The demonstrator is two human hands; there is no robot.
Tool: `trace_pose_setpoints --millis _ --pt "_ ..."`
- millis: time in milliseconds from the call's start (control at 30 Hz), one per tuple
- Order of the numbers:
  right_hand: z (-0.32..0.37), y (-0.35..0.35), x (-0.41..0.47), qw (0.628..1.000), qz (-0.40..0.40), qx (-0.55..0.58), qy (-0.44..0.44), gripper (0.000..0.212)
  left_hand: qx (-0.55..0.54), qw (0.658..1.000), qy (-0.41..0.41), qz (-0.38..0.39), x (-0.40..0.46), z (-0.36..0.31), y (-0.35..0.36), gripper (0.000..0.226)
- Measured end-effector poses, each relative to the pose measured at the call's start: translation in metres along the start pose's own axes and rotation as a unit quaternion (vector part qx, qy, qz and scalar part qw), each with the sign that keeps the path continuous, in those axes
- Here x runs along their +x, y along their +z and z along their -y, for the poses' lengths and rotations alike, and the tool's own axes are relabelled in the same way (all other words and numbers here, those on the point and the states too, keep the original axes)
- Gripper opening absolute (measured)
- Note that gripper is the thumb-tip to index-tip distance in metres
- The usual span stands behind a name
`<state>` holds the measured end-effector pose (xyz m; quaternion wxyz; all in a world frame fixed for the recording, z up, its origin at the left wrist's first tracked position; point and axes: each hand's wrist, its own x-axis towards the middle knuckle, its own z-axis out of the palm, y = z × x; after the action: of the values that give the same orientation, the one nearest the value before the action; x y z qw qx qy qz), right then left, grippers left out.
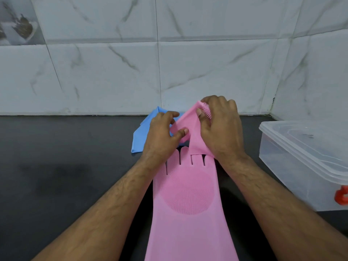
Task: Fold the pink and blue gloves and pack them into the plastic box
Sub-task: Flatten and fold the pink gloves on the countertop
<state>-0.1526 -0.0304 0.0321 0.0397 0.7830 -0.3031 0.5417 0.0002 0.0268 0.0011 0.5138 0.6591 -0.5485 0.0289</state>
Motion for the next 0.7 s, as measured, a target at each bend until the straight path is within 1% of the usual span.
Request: trace_pose_setpoints --millis 67,133,200,233,267,367,433,467,500,533,567,600,633,667,700 --pt "0.000 0.000 0.001 1.000 -0.010 -0.001 0.013 0.020 0.005 0.999 -0.005 -0.047 0.001 -0.001 -0.001 0.049" --pt "-0.001 0.001 0.002 0.998 -0.029 0.029 0.045 0.020 -0.012 0.996 -0.030 -0.088 0.004 0.000 -0.005 0.039" --pt "-0.001 0.002 0.004 0.992 -0.042 0.063 0.098 0.022 -0.046 0.992 -0.071 -0.094 0.006 -0.002 -0.007 0.026" --pt "-0.001 0.001 0.004 0.988 -0.055 0.079 0.119 0.023 -0.057 0.990 -0.093 -0.084 0.006 -0.003 -0.007 0.023" --pt "0.000 0.001 0.004 0.984 -0.073 0.094 0.132 0.025 -0.065 0.989 -0.113 -0.068 0.006 -0.004 -0.007 0.029" --pt "0.004 -0.003 0.004 0.971 -0.111 0.143 0.156 0.028 -0.133 0.979 -0.151 -0.018 0.003 -0.007 -0.005 0.057" --pt "0.005 -0.003 0.007 0.953 -0.116 0.199 0.198 0.029 -0.135 0.975 -0.176 -0.023 0.001 -0.012 -0.007 0.063" --pt "0.005 -0.002 0.008 0.938 -0.114 0.237 0.228 0.028 -0.136 0.970 -0.200 -0.033 0.000 -0.017 -0.008 0.065" --pt "0.005 -0.001 0.009 0.917 -0.108 0.281 0.262 0.027 -0.161 0.961 -0.225 -0.031 -0.002 -0.020 -0.009 0.066" --pt "0.005 0.000 0.009 0.892 -0.099 0.328 0.294 0.025 -0.213 0.944 -0.251 -0.021 -0.003 -0.024 -0.010 0.064" --pt "0.005 0.002 0.009 0.867 -0.089 0.371 0.319 0.021 -0.281 0.916 -0.286 0.000 -0.004 -0.026 -0.011 0.058" --pt "0.005 0.003 0.008 0.843 -0.076 0.409 0.340 0.017 -0.351 0.877 -0.325 0.035 -0.004 -0.031 -0.014 0.054" --pt "0.005 0.005 0.006 0.821 -0.058 0.442 0.357 0.013 -0.408 0.836 -0.357 0.083 -0.005 -0.034 -0.019 0.061" --pt "0.005 0.006 0.005 0.801 -0.033 0.470 0.370 0.013 -0.447 0.800 -0.381 0.128 -0.005 -0.036 -0.025 0.075" --pt "0.006 0.008 0.004 0.781 -0.007 0.495 0.380 0.019 -0.470 0.778 -0.389 0.151 -0.003 -0.033 -0.029 0.085"
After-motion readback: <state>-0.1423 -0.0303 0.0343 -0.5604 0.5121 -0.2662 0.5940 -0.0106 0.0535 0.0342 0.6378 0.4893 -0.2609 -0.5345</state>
